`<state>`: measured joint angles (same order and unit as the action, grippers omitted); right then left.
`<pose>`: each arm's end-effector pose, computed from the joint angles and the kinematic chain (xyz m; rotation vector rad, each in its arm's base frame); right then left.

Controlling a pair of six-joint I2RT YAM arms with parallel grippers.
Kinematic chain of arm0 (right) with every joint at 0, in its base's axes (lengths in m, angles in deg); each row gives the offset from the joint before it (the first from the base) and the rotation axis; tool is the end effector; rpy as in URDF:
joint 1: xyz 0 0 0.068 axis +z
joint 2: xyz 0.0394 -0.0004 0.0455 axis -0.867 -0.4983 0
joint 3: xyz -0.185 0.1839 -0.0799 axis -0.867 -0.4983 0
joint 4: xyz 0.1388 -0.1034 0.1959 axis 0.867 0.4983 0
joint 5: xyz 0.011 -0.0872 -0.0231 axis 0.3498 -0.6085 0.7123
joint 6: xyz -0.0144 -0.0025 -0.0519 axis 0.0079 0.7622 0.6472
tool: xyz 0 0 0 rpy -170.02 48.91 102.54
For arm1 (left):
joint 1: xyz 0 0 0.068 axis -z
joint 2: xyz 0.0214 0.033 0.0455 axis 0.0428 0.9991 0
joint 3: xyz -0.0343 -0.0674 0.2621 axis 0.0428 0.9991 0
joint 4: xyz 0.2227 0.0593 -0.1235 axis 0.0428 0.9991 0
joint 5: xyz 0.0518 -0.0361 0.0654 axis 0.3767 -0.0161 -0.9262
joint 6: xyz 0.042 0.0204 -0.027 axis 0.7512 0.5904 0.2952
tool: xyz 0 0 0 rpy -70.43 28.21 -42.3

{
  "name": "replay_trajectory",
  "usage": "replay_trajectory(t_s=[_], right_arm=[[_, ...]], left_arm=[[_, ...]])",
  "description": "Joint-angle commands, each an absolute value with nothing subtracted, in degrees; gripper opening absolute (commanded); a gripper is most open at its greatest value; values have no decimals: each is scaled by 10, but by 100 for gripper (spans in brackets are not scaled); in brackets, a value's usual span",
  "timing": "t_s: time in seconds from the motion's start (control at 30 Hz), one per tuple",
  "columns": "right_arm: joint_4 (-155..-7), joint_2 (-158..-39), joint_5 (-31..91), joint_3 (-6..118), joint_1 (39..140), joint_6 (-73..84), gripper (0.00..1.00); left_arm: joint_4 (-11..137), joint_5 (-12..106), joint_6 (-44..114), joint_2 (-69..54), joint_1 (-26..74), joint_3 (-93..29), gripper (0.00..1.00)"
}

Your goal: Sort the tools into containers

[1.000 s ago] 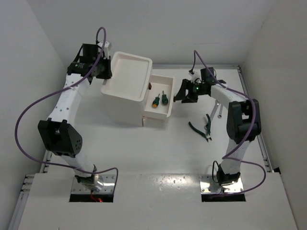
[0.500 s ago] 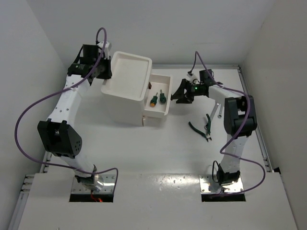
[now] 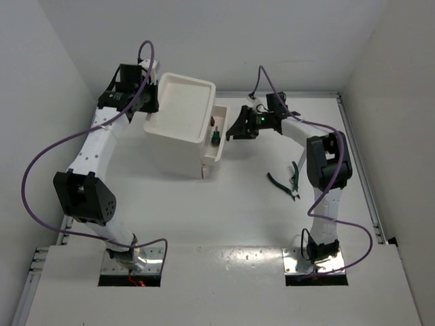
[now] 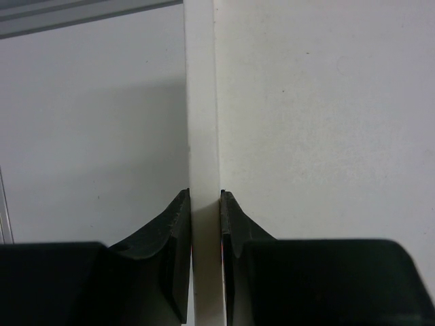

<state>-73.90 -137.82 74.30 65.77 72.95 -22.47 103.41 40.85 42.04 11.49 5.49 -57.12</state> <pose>0.4410 0.1292 0.1857 -0.0411 2.3960 1.4497 0.3688 -0.0529 0.3836 0.0972 2.1948 -0.1639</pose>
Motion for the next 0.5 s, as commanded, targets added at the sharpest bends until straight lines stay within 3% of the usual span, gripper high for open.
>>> replay_trajectory(t_s=[0.0,0.47], right_arm=[[-767,-1402,757,691,753,-231,59],[-798,-1460,768,750,788,-247,59]], left_arm=[[1088,465,432,139,96,-542,0],[1088,471,432,139,96,-531,0]])
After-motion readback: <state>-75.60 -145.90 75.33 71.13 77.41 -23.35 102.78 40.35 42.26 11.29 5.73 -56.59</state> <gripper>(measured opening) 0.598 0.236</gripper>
